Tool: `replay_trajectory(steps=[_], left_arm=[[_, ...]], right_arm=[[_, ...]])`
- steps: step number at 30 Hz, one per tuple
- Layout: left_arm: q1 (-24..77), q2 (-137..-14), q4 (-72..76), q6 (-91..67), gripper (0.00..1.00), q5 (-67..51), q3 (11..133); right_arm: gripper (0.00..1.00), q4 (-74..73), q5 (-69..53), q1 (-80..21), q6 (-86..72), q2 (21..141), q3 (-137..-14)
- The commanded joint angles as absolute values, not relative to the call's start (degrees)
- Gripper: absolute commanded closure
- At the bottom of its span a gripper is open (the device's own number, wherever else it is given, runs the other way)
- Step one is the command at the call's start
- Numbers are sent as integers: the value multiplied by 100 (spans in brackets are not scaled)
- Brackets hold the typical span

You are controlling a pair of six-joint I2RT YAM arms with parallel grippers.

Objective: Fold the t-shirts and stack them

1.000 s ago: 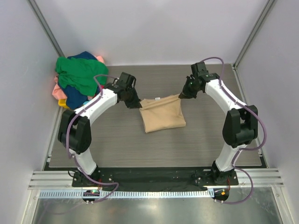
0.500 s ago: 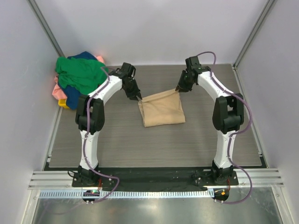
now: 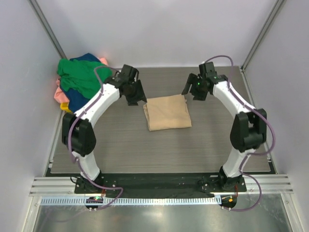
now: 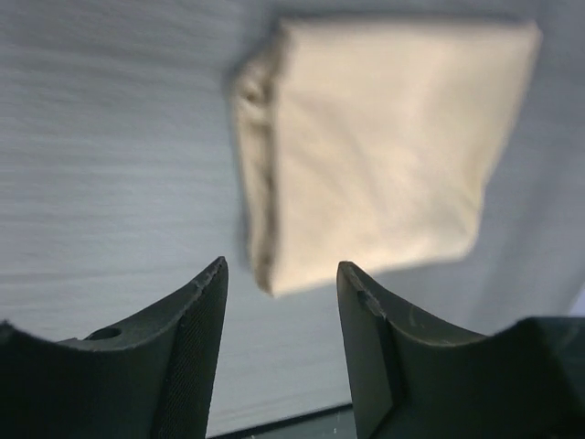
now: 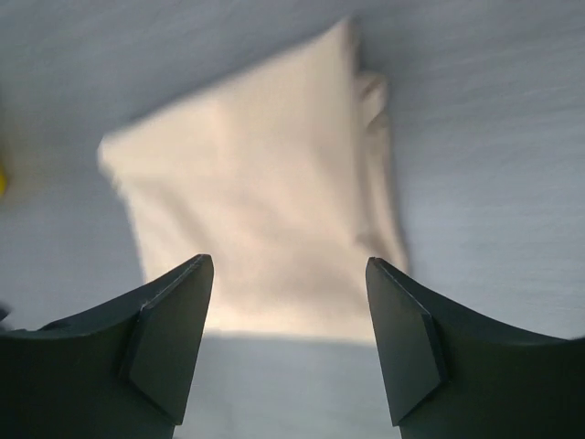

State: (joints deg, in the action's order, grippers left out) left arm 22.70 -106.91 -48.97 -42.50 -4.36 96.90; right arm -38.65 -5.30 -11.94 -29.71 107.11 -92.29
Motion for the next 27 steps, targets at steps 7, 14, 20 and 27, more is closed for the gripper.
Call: replay_trajectory(steps=[7,14,20,27], left_arm=[[3612,-10720,-2437,-5079,52,-1598,8183],[3612,-11093,-2118,-5142,58,-1258,7270],[3296,-10934,-1986,-4957,60,-879,6109],[3199,-10266,-2713,-4544,58,-608,6073]], right_arm=[[32,-1829,-2919,-1565,-2874,9632,-6699],[36,-1442,-2331,-1205,-2962,10204,-5758],[36,-1275,-1864,-1002,-3137,10011,-4984],[34,-1625,-1714,-1002,-3103,9371,-4860]])
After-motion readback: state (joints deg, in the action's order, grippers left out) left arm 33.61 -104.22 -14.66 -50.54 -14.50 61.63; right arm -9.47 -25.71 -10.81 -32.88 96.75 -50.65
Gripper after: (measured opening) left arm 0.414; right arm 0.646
